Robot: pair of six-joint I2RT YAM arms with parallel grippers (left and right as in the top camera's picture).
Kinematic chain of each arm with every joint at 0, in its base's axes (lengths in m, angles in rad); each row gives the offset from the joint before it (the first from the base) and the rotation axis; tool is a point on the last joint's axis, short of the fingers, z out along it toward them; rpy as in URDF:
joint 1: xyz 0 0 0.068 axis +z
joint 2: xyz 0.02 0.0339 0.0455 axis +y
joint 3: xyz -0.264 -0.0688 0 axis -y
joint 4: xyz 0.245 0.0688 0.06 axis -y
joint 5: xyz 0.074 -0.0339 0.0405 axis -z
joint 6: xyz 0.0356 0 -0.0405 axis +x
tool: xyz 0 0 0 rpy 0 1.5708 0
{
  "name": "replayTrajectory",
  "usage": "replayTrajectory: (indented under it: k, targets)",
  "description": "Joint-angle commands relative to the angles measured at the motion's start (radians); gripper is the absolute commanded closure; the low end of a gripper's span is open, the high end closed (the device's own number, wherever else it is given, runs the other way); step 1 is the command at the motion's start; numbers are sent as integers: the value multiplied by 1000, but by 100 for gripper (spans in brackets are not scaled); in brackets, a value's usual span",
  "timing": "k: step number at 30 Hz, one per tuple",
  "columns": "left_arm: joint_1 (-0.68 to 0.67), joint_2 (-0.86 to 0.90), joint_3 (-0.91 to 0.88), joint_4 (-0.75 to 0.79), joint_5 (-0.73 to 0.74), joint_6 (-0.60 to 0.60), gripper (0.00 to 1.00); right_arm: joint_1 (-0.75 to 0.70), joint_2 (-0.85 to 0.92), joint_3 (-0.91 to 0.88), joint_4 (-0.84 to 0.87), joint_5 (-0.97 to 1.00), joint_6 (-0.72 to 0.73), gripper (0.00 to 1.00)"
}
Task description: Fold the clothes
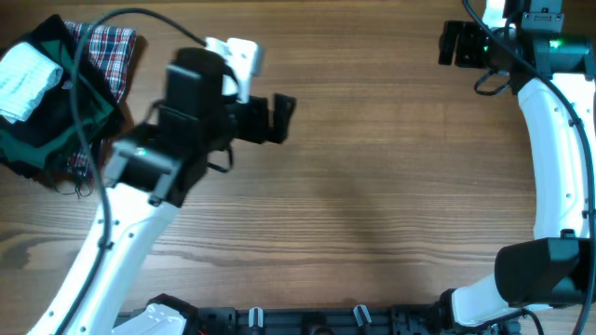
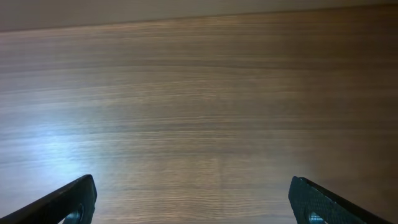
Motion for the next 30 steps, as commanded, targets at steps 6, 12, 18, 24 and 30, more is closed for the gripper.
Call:
replayTrajectory:
  k: [6, 12, 18, 24, 30]
  targets:
    - [-97, 34, 8, -1, -172, -89, 0, 0, -18, 24, -3, 65, 14, 0]
    - [-97, 34, 8, -21, -172, -89, 0, 0, -18, 24, -3, 65, 14, 0]
    - [-97, 35, 8, -22, -172, -89, 0, 0, -18, 24, -3, 65, 14, 0]
    - [-97, 35, 8, -22, -172, -89, 0, 0, -18, 24, -3, 65, 14, 0]
    - [-95, 35, 8, -101, -179, 45, 0, 0, -18, 24, -3, 65, 14, 0]
